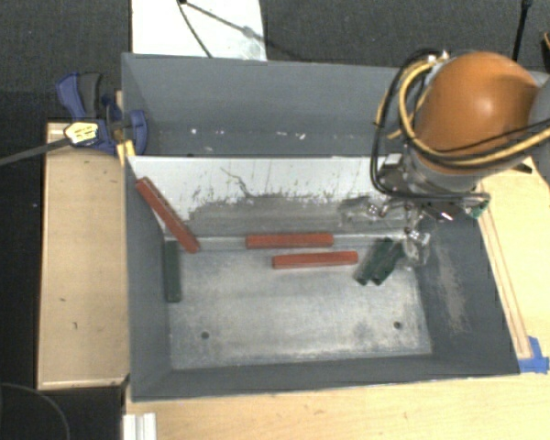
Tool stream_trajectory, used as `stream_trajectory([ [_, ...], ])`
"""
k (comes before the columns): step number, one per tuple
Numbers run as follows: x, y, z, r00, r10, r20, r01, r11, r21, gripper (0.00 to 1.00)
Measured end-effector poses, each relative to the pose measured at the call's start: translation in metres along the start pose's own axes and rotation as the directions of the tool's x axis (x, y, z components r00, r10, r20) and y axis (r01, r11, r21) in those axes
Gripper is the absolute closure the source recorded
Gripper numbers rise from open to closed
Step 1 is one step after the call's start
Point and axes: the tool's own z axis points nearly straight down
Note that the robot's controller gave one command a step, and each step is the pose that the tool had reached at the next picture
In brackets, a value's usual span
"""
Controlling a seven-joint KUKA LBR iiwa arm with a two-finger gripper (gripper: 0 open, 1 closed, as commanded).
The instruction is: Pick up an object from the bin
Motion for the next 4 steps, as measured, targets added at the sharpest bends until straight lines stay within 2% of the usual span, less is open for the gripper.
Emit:
stream_trajectory([
  [1, -0.006, 0.018, 0.117, 0.962, 0.274, -0.009, -0.274, 0.962, -0.007, 0.0],
  [2, -0.019, 0.006, 0.046, 0.934, 0.356, 0.002, -0.356, 0.934, 0.002, 0.0],
  [3, -0.032, 0.021, 0.109, 0.931, 0.366, -0.009, -0.366, 0.931, -0.006, 0.0],
  [4, -0.014, 0.003, 0.134, 0.848, 0.529, -0.008, -0.529, 0.848, -0.002, 0.0],
])
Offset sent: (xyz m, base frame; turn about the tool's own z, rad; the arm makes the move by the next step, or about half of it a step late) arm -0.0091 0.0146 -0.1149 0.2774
